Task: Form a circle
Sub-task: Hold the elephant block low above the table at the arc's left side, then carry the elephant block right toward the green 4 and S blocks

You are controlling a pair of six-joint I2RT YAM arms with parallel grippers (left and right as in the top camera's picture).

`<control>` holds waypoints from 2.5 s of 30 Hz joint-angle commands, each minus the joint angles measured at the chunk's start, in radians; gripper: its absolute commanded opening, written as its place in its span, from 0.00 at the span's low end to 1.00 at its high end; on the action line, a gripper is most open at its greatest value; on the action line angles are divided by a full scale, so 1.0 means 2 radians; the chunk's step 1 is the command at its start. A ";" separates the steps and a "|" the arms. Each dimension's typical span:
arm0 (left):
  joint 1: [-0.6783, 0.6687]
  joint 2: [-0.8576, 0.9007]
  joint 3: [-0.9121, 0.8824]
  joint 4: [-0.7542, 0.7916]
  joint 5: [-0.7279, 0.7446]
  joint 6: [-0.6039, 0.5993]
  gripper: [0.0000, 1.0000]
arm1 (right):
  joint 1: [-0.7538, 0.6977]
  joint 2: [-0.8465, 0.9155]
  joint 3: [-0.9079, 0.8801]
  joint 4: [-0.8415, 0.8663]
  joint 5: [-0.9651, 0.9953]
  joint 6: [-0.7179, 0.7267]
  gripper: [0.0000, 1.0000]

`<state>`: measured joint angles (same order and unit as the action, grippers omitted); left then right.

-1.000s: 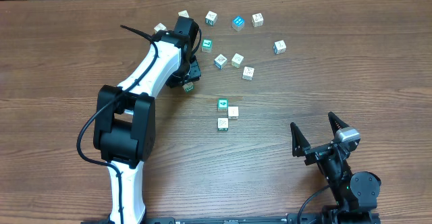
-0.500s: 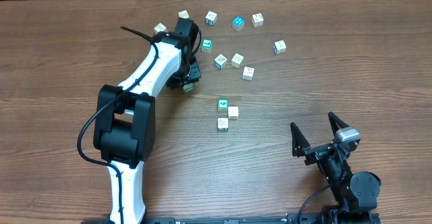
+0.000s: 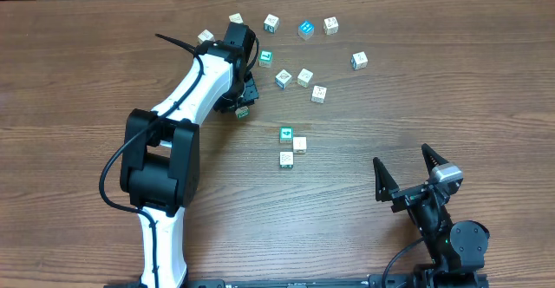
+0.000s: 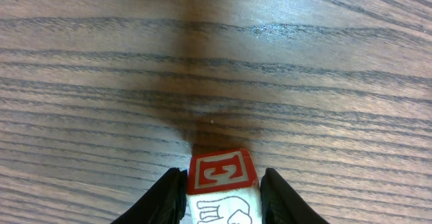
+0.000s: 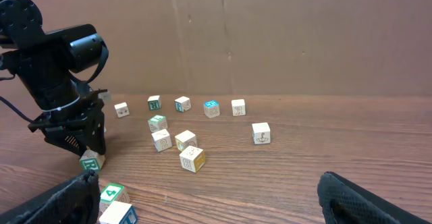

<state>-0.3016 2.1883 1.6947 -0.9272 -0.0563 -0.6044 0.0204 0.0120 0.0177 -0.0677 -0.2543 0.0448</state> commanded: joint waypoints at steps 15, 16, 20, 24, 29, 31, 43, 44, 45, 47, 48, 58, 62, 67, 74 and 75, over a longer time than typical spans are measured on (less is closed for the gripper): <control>-0.003 0.008 -0.006 0.002 0.002 -0.006 0.33 | -0.002 -0.005 -0.005 0.003 0.003 -0.002 1.00; -0.003 0.008 -0.006 0.003 0.002 -0.006 0.33 | -0.002 -0.005 -0.005 0.003 0.003 -0.002 1.00; -0.003 0.008 -0.006 0.005 0.002 -0.004 0.32 | -0.002 -0.005 -0.005 0.003 0.003 -0.002 1.00; -0.003 0.008 -0.006 0.007 0.002 -0.004 0.28 | -0.002 -0.005 -0.005 0.003 0.003 -0.002 1.00; -0.003 0.008 -0.006 0.007 0.002 -0.004 0.26 | -0.002 -0.005 -0.005 0.003 0.003 -0.002 1.00; -0.003 0.008 -0.006 0.006 0.002 -0.004 0.27 | -0.002 -0.005 -0.005 0.003 0.003 -0.002 1.00; -0.003 0.008 -0.006 0.006 0.002 -0.004 0.29 | -0.002 -0.005 -0.005 0.003 0.003 -0.002 1.00; -0.003 0.008 -0.006 0.006 0.002 -0.004 0.29 | -0.002 -0.005 -0.005 0.003 0.003 -0.002 1.00; -0.003 0.008 -0.006 0.006 0.003 -0.004 0.29 | -0.002 -0.005 -0.005 0.003 0.003 -0.002 1.00; -0.003 0.008 -0.006 0.006 0.003 -0.004 0.30 | -0.002 -0.005 -0.005 0.003 0.003 -0.002 1.00; -0.003 0.008 -0.006 0.006 0.002 -0.004 0.31 | -0.002 -0.005 -0.005 0.003 0.003 -0.002 1.00; -0.004 0.008 -0.006 -0.003 0.003 -0.004 0.29 | -0.002 -0.005 -0.005 0.003 0.003 -0.002 1.00; -0.004 0.008 -0.006 -0.003 0.003 0.000 0.25 | -0.002 -0.005 -0.005 0.003 0.003 -0.002 1.00; -0.004 0.004 -0.001 -0.005 0.024 0.028 0.22 | -0.002 -0.005 -0.005 0.003 0.003 -0.002 1.00; -0.003 -0.033 0.013 -0.045 0.030 0.043 0.17 | -0.002 -0.005 -0.005 0.003 0.003 -0.002 1.00; -0.003 -0.037 0.013 -0.050 0.028 0.043 0.17 | -0.002 -0.005 -0.005 0.003 0.003 -0.002 1.00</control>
<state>-0.3016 2.1826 1.7016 -1.0039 -0.0174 -0.5457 0.0204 0.0120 0.0177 -0.0677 -0.2546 0.0448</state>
